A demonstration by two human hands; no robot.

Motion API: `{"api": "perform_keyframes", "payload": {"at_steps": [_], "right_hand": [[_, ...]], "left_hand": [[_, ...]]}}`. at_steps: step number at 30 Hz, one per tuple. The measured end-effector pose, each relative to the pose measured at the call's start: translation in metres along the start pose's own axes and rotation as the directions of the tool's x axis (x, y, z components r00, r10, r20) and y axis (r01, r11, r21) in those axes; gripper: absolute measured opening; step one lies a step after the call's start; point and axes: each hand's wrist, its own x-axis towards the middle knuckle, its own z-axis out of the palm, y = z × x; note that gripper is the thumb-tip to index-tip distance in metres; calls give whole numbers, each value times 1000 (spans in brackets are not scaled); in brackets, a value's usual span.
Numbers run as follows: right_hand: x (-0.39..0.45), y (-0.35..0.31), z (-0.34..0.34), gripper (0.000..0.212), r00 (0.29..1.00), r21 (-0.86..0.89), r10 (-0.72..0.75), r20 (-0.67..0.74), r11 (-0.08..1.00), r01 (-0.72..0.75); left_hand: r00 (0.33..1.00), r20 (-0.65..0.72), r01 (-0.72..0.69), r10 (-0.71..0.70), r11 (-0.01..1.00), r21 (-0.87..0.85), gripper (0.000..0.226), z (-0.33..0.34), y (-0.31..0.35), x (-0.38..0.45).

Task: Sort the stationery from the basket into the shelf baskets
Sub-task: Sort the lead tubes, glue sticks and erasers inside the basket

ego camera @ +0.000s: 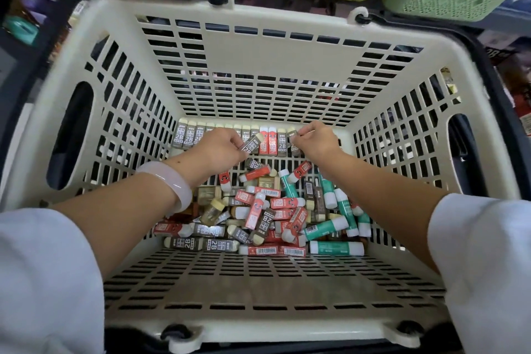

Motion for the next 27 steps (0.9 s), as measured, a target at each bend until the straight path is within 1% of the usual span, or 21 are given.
{"api": "perform_keyframes", "payload": {"at_steps": [2, 5, 8, 10, 11, 12, 14, 15, 16, 17, 18, 19, 20, 21, 22, 23, 25, 27], "right_hand": [[2, 2, 6, 11, 1000, 35, 26, 15, 999, -26], [3, 3, 10, 9, 999, 17, 34, -27, 999, -33], [0, 2, 6, 13, 996, 94, 76, -57, 993, -70], [-7, -2, 3, 13, 995, 93, 40, -95, 995, -31], [-13, -5, 3, 14, 996, 100, 0, -87, 995, 9], [-21, -9, 4, 14, 998, 129, -47, -48, 990, 52], [-36, -18, 8, 7, 987, 219, -122, 106, 971, 97], [-42, -22, 10, 6, 971, 282, -135, 197, 956, 76], [-46, -24, 13, 11, 955, 345, -132, 267, 938, 34], [-48, -25, 14, 14, 944, 413, -127, 305, 911, -11], [-48, -26, 13, 14, 945, 454, -122, 304, 891, -31], [-45, -26, 11, 14, 953, 464, -111, 281, 885, -34], [-41, -25, 7, 14, 966, 433, -93, 241, 901, -22], [-36, -22, 3, 15, 981, 366, -54, 185, 930, -18], [-28, -18, -3, 16, 994, 274, -4, 112, 961, -27], [-21, -13, -9, 15, 999, 178, 43, 33, 983, -48], [-6, -3, -17, 12, 992, 45, 99, -80, 994, -95], [4, 5, -19, 12, 987, -13, 122, -102, 992, -124]], "left_hand": [[1000, 3, 17, -17, 998, -53, 6, 1, 0, 0], [999, 16, 49, -47, 976, -211, 8, 4, 1, 0], [997, 30, 75, -69, 946, -315, 18, 7, 3, -2], [997, 36, 82, -74, 926, -367, 18, 9, 5, -3], [996, 37, 87, -79, 917, -388, 19, 9, 6, -4], [996, 32, 89, -83, 910, -405, 19, 9, 7, -5], [997, -1, 70, -77, 908, -413, 18, 12, 9, -5], [998, -19, 49, -62, 910, -413, 17, 13, 12, -7], [999, -36, 20, -39, 906, -423, 19, 15, 14, -7], [999, -47, -10, -11, 901, -433, 20, 16, 15, -6], [999, -44, -35, 18, 901, -432, 19, 16, 17, -6], [998, -40, -68, 57, 921, -384, 15, 15, 17, -5], [993, -34, -120, 116, 966, -229, 8, 14, 16, -4], [981, -22, -194, 194, 981, 14, 4, 12, 14, -2], [963, 17, -264, 268, 932, 250, 11, 12, 10, 1], [946, 71, -315, 316, 848, 426, 17, 13, 6, 3], [928, 169, -365, 333, 712, 599, 24, 17, 0, 8], [905, 242, -411, 349, 579, 704, 31, 23, -3, 11]]}}
